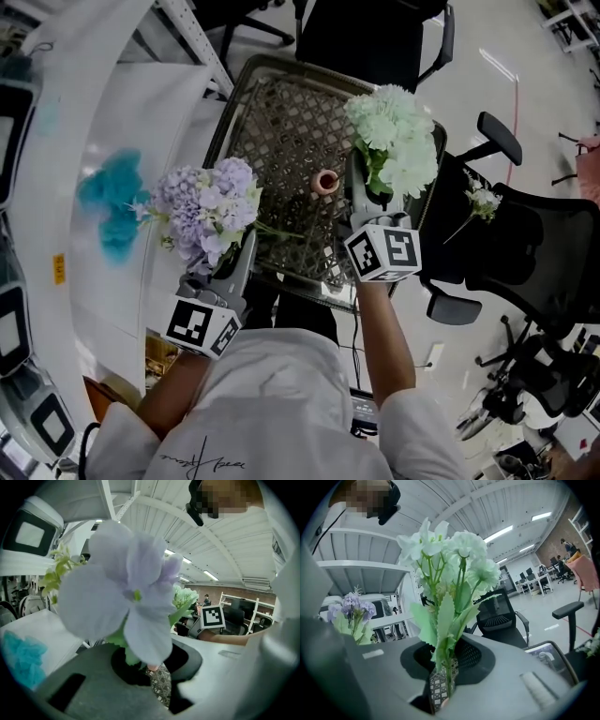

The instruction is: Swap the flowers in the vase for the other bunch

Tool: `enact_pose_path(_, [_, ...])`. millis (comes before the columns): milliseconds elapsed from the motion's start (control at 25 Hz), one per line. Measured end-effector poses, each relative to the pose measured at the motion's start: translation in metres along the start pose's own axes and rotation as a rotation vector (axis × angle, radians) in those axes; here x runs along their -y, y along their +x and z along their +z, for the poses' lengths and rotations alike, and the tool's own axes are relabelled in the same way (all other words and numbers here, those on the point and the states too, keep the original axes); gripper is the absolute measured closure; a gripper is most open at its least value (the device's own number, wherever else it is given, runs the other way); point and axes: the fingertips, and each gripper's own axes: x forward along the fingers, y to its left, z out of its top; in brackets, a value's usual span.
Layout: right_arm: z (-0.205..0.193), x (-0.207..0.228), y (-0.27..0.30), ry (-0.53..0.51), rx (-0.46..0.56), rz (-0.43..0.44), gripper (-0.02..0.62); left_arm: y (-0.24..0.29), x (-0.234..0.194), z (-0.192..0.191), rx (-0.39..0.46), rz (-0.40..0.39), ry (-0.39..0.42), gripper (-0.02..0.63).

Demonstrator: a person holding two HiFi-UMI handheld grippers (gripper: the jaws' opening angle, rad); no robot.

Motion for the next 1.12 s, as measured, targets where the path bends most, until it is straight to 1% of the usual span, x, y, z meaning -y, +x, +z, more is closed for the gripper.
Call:
enact_pose_path(560, [-0.024,0.005,0.011,-0.011,-0.029,-0.009,0.522,0.002,-0.009,-0.011,-0.023,0.013,-0.017,0.566])
enact_pose_path(800, [-0.036,0.005,0.012,-0.007,-0.043,-0.009,0.520,0.005,-0.011,-0.014,-0.032,0.007,-0.016,0.566])
enact_pose_path(960, [-0.043,0.005,0.012,0.008,-0.051,-0.010,0.520,0.005,-0.015,-0.016,-0.034,0.016,-0.026,0.566])
enact_pose_path(1120, [-0.048,0.003,0.014,-0.016,-0.063,-0.004,0.519,0.005,-0.016,-0.020,-0.044,0.019,-0.032,0.566])
